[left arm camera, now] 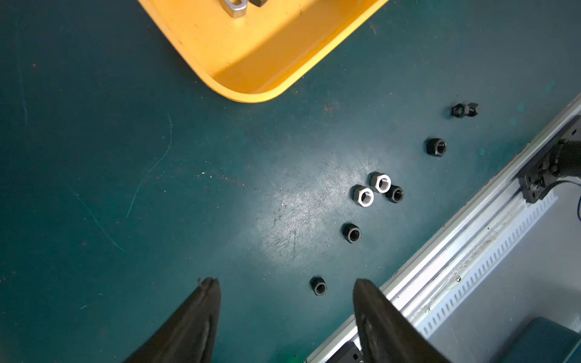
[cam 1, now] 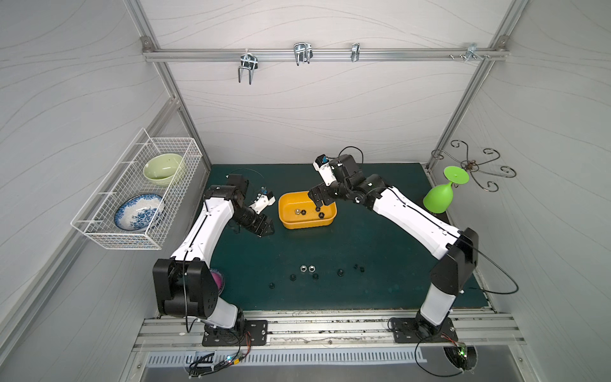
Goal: Put the nuts on the desktop into the storage box
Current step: Place the nut in the storage box, then pick up the nut from the center of the board.
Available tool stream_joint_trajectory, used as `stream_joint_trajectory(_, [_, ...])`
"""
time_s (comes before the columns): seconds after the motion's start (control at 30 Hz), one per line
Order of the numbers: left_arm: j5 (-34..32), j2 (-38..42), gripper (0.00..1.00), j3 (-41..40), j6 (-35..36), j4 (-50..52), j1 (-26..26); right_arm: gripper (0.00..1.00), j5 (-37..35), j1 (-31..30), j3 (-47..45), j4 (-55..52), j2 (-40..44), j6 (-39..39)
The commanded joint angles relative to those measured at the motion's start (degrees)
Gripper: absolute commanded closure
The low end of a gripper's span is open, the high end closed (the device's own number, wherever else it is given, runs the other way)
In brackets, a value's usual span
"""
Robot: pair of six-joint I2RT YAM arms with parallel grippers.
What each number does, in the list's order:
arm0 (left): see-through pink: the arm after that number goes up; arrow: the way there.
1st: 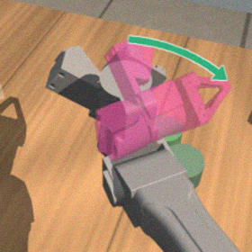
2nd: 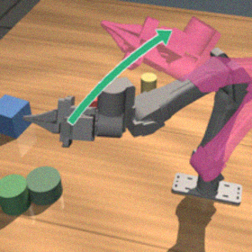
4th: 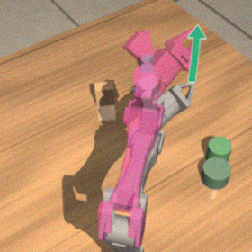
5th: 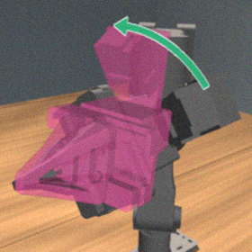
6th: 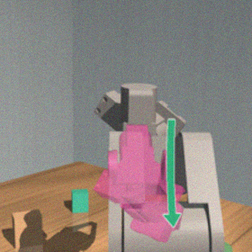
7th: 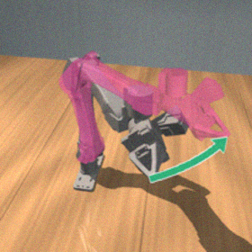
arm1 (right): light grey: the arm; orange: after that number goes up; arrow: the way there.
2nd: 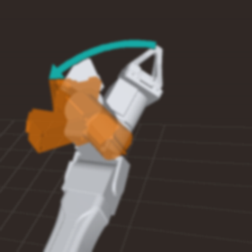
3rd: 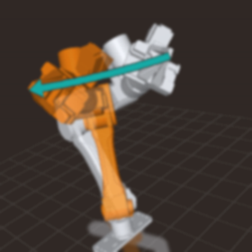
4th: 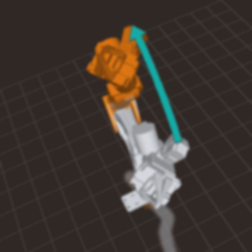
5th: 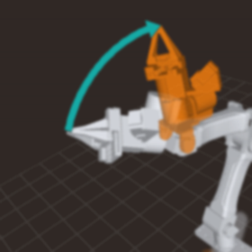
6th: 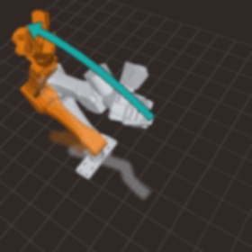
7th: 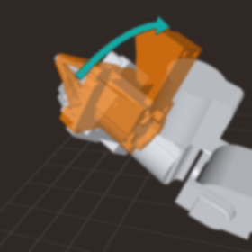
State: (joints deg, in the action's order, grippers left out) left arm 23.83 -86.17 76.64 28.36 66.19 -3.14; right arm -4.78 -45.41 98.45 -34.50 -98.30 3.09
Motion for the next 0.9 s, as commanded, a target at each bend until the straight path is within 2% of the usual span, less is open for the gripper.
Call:
stream_joint_trajectory(0.0, [-0.46,1.53,0.29,-0.35,1.91,1.73,-0.75,0.01,-1.58,-1.61,-4.13,0.9,6.75,-3.74])
stream_joint_trajectory(0.27, [-1.09,1.88,0.29,-0.62,3.18,2.93,-2.04,0.01,-2.33,-6.43,-11.86,-0.43,16.63,-9.99])
stream_joint_trajectory(0.57, [-0.57,2.15,0.28,-1.65,5.93,4.69,-3.28,0.01,9.85,-12.06,-19.62,0.0,23.54,-23.6])
stream_joint_trajectory(0.7, [-0.65,2.95,0.26,-3.2,9.81,6.01,-4.21,0.01,15.43,-15.03,-23.28,-1.18,25.43,-30.93])
stream_joint_trajectory(0.87, [1.17,4.49,0.24,-5.84,16.13,6.41,-5.03,0.01,17.89,-18.86,-27.37,-2.22,26.08,-37.11])
